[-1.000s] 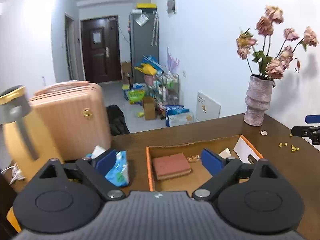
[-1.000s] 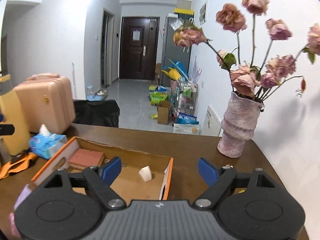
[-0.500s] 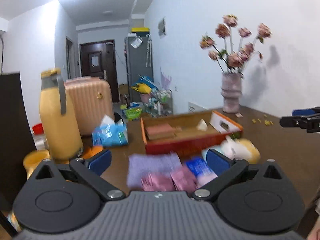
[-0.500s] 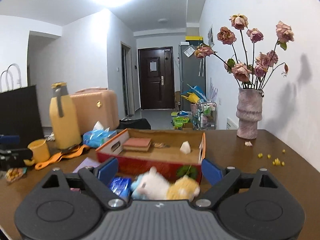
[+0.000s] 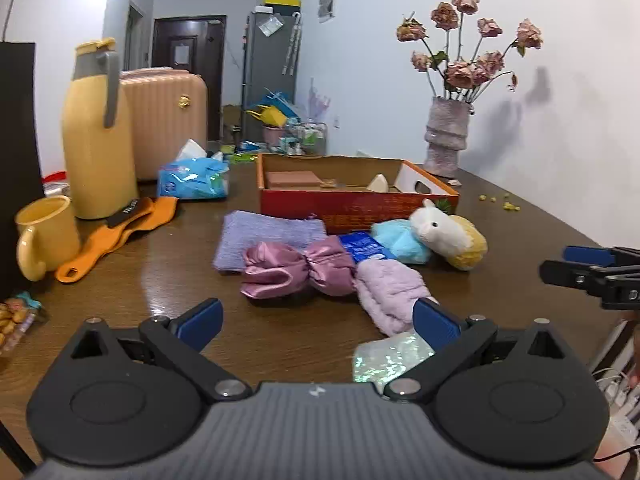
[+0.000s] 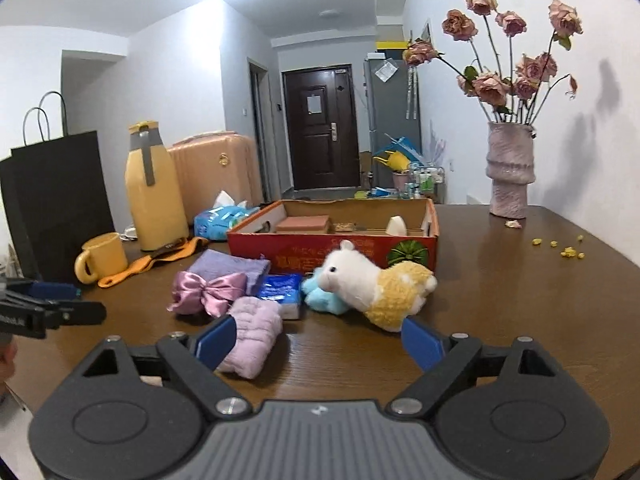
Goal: Organize soft objects
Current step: 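Close both grippers together on the clear iridescent plastic bag, then carry the clear bag into the red box and open both grippers, then withdraw both grippers from the box back over the table, then close both grippers together on the lilac fuzzy towel, then carry the lilac towel into the red box and open both grippers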
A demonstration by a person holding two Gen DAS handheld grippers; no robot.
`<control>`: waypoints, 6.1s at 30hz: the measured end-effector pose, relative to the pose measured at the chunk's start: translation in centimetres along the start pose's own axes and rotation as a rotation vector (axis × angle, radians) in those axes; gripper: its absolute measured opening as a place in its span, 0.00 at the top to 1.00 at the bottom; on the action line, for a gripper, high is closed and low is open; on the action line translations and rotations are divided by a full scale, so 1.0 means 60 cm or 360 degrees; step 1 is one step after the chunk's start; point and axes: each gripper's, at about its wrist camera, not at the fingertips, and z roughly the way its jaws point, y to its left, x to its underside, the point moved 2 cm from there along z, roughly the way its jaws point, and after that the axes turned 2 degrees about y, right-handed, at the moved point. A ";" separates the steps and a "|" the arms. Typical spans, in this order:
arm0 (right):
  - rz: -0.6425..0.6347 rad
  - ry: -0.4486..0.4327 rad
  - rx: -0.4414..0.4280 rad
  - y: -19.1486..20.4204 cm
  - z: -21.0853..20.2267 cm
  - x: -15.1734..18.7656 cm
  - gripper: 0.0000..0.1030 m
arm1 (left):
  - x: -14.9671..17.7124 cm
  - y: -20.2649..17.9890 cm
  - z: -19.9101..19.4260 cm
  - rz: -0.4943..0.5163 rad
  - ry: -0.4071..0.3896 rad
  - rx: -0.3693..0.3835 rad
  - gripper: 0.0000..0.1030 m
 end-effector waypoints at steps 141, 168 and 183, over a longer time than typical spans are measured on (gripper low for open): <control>-0.0442 0.0323 0.0033 0.053 0.184 0.056 0.43 | -0.027 0.023 0.141 -0.0069 0.0251 -0.0118 0.00; 0.0403 0.0299 -0.0162 -0.035 0.235 0.034 0.85 | -0.030 -0.037 0.259 -0.0351 0.0434 0.0378 0.71; 0.0297 0.0073 -0.0198 -0.013 0.131 -0.042 0.88 | -0.100 -0.065 0.145 -0.0222 0.0100 0.0470 0.77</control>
